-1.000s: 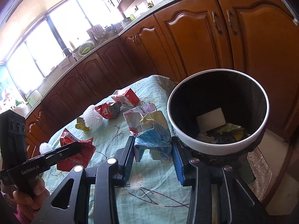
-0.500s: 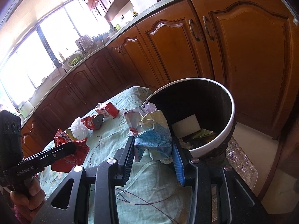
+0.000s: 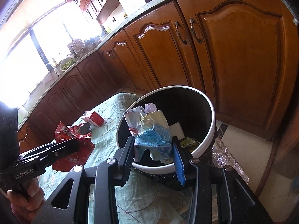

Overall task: Collect trash
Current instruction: 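Carry the orange wrapper and blue wrapper with both tools over the bin, then open both tools to drop both wrappers into the bin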

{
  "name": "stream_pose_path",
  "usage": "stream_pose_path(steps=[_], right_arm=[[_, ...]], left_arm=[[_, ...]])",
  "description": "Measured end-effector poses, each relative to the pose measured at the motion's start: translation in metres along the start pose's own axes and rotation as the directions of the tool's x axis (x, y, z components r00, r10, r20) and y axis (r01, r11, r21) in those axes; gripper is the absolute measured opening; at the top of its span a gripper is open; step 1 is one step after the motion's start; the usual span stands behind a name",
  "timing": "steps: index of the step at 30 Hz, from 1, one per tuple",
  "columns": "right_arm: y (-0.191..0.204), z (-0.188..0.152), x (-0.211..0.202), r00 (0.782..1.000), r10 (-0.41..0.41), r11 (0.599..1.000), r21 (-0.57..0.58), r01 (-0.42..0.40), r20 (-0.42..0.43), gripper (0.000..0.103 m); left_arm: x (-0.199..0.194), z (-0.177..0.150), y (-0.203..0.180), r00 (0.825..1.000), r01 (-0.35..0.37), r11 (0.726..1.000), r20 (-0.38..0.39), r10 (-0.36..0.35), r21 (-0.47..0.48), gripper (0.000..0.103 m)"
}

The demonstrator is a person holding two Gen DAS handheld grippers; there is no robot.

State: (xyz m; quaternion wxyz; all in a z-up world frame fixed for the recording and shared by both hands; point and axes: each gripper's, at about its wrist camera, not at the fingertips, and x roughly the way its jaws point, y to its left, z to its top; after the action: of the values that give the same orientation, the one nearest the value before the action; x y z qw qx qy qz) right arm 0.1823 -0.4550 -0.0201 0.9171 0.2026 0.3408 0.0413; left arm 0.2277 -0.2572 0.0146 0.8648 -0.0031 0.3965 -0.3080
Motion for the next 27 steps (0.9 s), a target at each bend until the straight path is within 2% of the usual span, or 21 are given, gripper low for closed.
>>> stream_pose_path(steps=[5,15,19,21,23,25,27], right_arm=[[-0.010,0.012,0.011,1.000,-0.022,1.000,0.005,0.022,-0.017,0.040],[-0.023,0.031,0.035,0.995,-0.067,0.998,-0.015,0.066,-0.073,0.041],[-0.028,0.032,0.040,0.994,-0.064,0.998,-0.008,0.063,-0.090,0.047],[-0.030,0.032,0.043,0.994,-0.054,0.998,0.006,0.055,-0.097,0.053],[-0.033,0.033,0.043,0.995,-0.046,0.999,0.020,0.048,-0.092,0.056],[-0.035,0.032,0.039,0.996,-0.047,0.998,0.028,0.049,-0.079,0.057],[-0.035,0.031,0.035,0.997,-0.041,0.998,0.038,0.043,-0.067,0.058]], left_arm=[[0.026,0.016,-0.009,1.000,-0.008,0.999,-0.029,0.009,0.037,0.024],[0.072,0.032,-0.012,0.995,-0.017,0.999,-0.099,0.022,0.050,0.024],[0.087,0.039,-0.015,0.991,-0.019,0.999,-0.129,0.024,0.042,0.025],[0.091,0.040,-0.016,0.990,-0.025,0.999,-0.139,0.030,0.038,0.028],[0.092,0.040,-0.017,0.989,-0.015,0.999,-0.144,0.020,0.034,0.044],[0.091,0.040,-0.019,0.991,-0.007,0.999,-0.136,0.012,0.036,0.054],[0.086,0.038,-0.021,0.992,-0.013,0.999,-0.124,0.019,0.049,0.055]])
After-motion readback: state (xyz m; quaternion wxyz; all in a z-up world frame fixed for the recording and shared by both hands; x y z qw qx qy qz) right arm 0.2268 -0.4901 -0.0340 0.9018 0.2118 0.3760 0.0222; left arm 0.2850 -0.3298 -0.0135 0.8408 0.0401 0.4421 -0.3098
